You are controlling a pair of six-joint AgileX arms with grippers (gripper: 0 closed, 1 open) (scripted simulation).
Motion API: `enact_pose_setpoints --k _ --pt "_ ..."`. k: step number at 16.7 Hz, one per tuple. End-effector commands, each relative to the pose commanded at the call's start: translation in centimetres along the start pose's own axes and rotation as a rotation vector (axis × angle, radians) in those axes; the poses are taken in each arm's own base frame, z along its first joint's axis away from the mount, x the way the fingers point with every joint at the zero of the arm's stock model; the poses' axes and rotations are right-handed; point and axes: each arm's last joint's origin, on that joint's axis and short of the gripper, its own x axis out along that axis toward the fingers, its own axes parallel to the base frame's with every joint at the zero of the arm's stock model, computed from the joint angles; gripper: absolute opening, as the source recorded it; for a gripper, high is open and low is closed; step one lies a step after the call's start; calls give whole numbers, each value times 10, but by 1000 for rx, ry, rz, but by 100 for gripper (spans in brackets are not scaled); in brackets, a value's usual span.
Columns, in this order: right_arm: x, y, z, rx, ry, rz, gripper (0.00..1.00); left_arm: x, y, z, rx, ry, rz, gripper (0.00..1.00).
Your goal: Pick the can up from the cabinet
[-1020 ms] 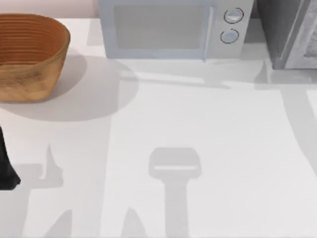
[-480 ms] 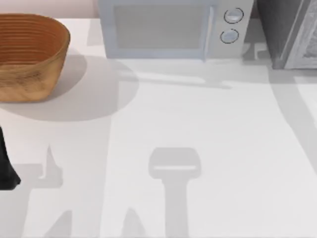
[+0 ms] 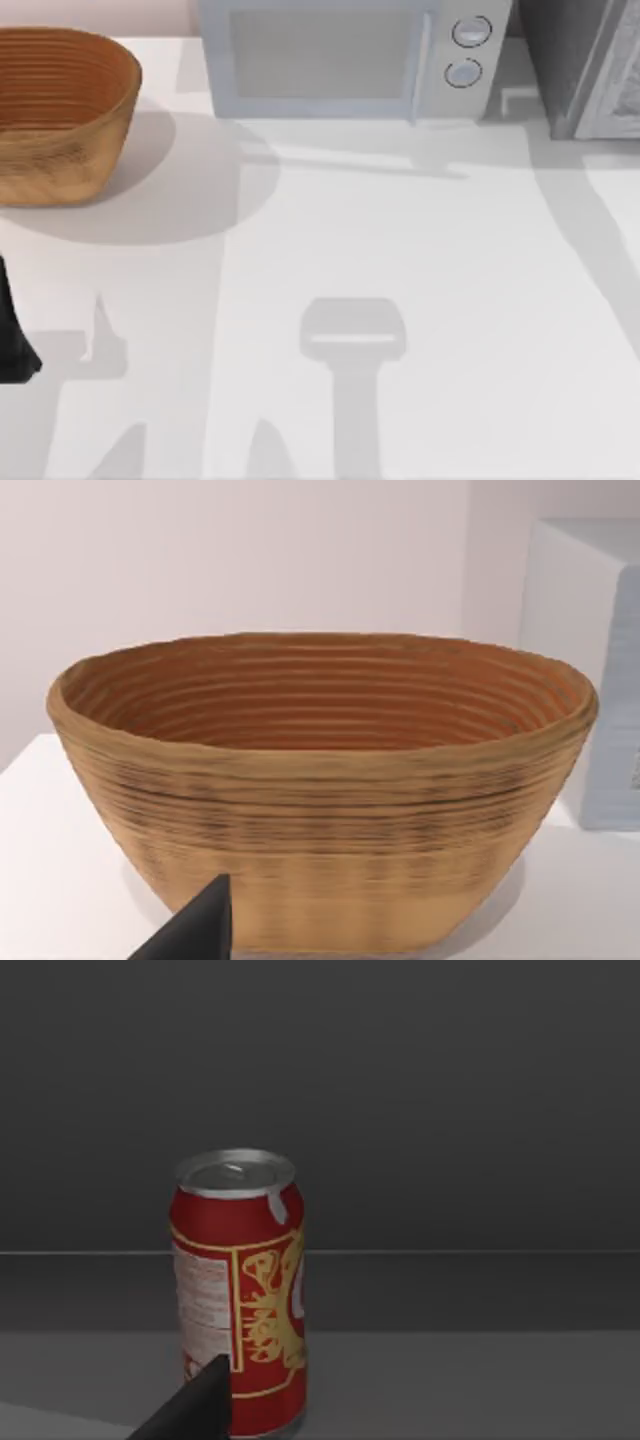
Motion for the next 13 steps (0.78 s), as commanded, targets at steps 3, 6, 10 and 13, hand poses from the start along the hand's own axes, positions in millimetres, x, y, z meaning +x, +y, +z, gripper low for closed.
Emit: enact_pose_setpoints --k 3,6,10,13 --pt "18 27 -12 0 0 -4 100 0 0 0 0 0 0 100" --pt "29 48 -21 0 -1 -7 100 0 0 0 0 0 0 100" --pt "29 49 -22 1 -1 -9 100 0 0 0 0 0 0 100" --pt "41 49 -21 0 0 -7 100 0 0 0 0 0 0 100"
